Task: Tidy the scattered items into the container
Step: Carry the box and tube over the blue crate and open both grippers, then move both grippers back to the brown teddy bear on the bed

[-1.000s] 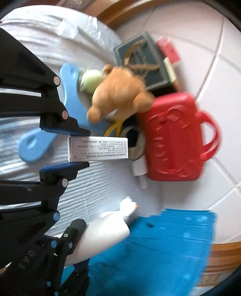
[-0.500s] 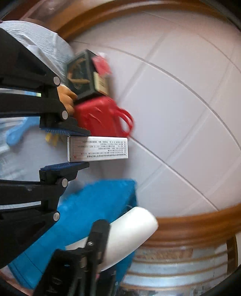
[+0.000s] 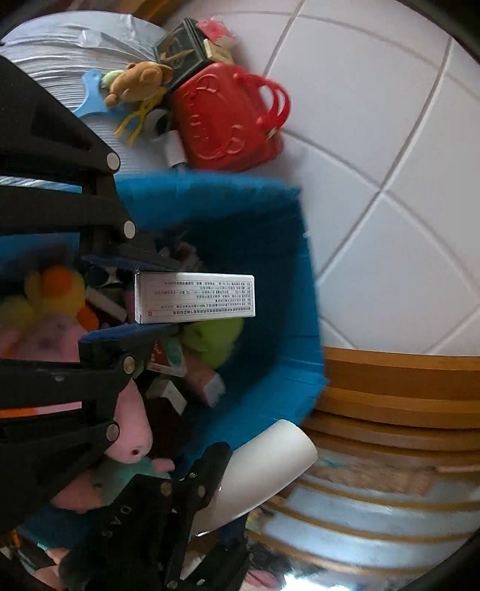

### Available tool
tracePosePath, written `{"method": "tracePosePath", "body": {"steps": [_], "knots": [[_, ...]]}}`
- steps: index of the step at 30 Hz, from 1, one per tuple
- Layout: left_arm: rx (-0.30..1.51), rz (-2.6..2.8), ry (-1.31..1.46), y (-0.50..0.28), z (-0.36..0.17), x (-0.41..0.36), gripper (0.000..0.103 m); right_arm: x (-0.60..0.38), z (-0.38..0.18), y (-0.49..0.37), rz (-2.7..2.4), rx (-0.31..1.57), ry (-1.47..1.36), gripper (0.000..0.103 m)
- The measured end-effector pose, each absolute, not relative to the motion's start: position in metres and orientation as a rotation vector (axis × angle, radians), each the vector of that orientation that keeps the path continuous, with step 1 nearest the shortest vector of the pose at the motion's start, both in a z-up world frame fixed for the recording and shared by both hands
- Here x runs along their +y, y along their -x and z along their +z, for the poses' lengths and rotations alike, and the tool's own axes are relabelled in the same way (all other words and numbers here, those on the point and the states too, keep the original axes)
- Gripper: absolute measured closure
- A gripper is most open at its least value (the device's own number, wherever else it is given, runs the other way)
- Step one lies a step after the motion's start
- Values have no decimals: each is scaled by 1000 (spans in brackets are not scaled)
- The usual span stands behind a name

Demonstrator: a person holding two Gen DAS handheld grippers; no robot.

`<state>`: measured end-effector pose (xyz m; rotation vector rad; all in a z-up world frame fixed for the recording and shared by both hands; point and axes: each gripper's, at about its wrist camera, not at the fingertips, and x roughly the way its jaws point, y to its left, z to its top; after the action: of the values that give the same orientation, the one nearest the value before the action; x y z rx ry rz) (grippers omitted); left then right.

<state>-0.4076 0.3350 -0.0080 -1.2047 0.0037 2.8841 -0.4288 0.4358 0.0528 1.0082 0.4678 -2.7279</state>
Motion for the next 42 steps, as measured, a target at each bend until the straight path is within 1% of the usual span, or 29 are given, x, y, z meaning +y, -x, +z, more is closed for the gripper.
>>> {"method": "tracePosePath", "body": {"steps": [7, 10, 13, 18, 21, 26, 27, 28, 29, 30, 31, 32, 33, 35, 36, 38, 40, 42], "knots": [[137, 2824, 1402, 475, -47, 385, 77, 476, -6, 510, -2591, 473, -1178, 58], [140, 2786, 1464, 488, -62, 392, 77, 487, -24, 530, -2544, 429, -1246, 58], [161, 2735, 1535, 494, -78, 394, 77, 498, -43, 542, -2511, 423, -1305, 58], [195, 2658, 1620, 498, -95, 402, 77, 501, -75, 557, -2423, 469, -1470, 58], [205, 2636, 1638, 497, -100, 404, 77, 506, -93, 563, -2361, 448, -1577, 58], [220, 2627, 1649, 499, -100, 405, 77, 508, -105, 567, -2345, 470, -1632, 58], [224, 2625, 1653, 499, -101, 405, 73, 509, -104, 566, -2347, 466, -1632, 57], [229, 2625, 1655, 497, -100, 405, 67, 508, -104, 567, -2349, 465, -1631, 54], [236, 2630, 1654, 496, -99, 404, 63, 509, -103, 567, -2352, 464, -1630, 49], [240, 2637, 1649, 495, -97, 404, 56, 508, -102, 566, -2356, 462, -1628, 45], [242, 2648, 1641, 492, -94, 403, 50, 506, -99, 568, -2357, 460, -1626, 36], [243, 2660, 1630, 489, -90, 401, 47, 502, -95, 567, -2361, 457, -1622, 29], [237, 2673, 1611, 486, -85, 399, 44, 503, -88, 563, -2364, 446, -1612, 27], [241, 2701, 1558, 476, -70, 393, 43, 503, -80, 557, -2363, 424, -1592, 17], [232, 2721, 1528, 469, -61, 388, 42, 503, -73, 553, -2371, 416, -1573, 14], [198, 2761, 1464, 452, -40, 372, 36, 502, -56, 543, -2395, 412, -1523, 1], [177, 2811, 1378, 429, -17, 352, 30, 500, -38, 532, -2425, 413, -1476, 0], [152, 2870, 1299, 403, 4, 318, 19, 494, -17, 517, -2447, 423, -1417, 0]]}}
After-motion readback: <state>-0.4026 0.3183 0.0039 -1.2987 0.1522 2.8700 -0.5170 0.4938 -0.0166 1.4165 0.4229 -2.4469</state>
